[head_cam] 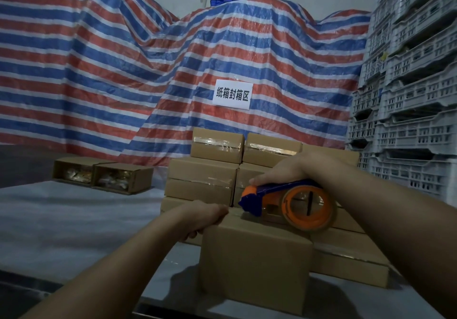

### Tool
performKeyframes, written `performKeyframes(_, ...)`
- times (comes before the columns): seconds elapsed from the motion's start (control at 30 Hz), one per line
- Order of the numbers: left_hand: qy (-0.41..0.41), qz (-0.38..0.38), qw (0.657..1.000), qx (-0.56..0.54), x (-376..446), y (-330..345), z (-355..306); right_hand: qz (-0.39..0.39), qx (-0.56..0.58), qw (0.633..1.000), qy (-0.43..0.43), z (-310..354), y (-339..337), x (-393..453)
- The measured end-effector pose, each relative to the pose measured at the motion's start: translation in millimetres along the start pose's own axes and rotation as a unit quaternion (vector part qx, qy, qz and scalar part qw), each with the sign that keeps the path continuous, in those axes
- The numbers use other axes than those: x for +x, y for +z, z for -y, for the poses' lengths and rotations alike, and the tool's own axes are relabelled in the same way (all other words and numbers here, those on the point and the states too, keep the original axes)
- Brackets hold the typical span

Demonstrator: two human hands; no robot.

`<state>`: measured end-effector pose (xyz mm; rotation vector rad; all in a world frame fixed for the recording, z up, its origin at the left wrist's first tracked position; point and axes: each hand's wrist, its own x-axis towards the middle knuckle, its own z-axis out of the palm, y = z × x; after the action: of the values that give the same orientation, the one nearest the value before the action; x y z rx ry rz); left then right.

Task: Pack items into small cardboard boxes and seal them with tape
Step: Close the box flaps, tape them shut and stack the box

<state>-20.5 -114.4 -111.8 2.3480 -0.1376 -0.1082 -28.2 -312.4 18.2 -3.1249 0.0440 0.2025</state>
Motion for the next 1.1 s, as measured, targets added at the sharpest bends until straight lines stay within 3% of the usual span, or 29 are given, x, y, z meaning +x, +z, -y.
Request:
performKeyframes(0.23,0.006,-0.013,1.000,0.014,-3.2,3.3,-2.8,-0.008,0.013,1.000,0.004,-14.1,-3.9,-3.6)
performKeyframes(0.43,0.013,-0.026,1.000,0.012,-5.8,1.8,-3.8,-0.035,-0.033,0.997,0.061,-61.8,2.4,-22.0)
performKeyframes(0.6,0.000,-0.008,0.995,-0.103,-13.4,7.4,-5.0,-0.035,-0.052,0.995,0.075,-61.9,12.1,-19.6)
performKeyframes(0.67,0.038,-0.057,0.994,-0.081,-16.8,6.9,-7.9,-0.032,-0.042,0.995,0.087,-59.5,9.9,-18.1)
performKeyframes(0.7,0.067,-0.119,0.990,-0.045,-18.4,6.6,-10.3,-0.027,-0.042,0.995,0.092,-57.9,9.0,-16.8)
performKeyframes(0.8,0.186,-0.313,0.929,0.069,-30.0,6.2,-23.9,-0.024,-0.052,0.994,0.093,-52.0,8.0,-14.4)
performKeyframes(0.83,0.242,-0.311,0.913,0.104,-36.2,9.1,-30.6,-0.022,-0.048,0.994,0.091,-51.6,7.5,-13.3)
performKeyframes(0.9,0.315,-0.196,0.914,0.166,-45.5,21.2,-42.8,-0.011,-0.048,0.995,0.088,-51.9,7.6,-12.7)
performKeyframes(0.97,0.319,-0.089,0.907,0.259,-48.5,36.0,-47.8,0.007,-0.056,0.995,0.087,-54.0,7.8,-14.6)
performKeyframes(1.03,0.311,-0.094,0.886,0.331,-46.2,45.6,-43.7,0.002,-0.070,0.993,0.090,-55.5,8.2,-16.2)
performKeyframes(1.1,0.318,-0.124,0.878,0.334,-43.4,47.8,-38.5,-0.015,-0.070,0.994,0.086,-60.1,5.8,-19.4)
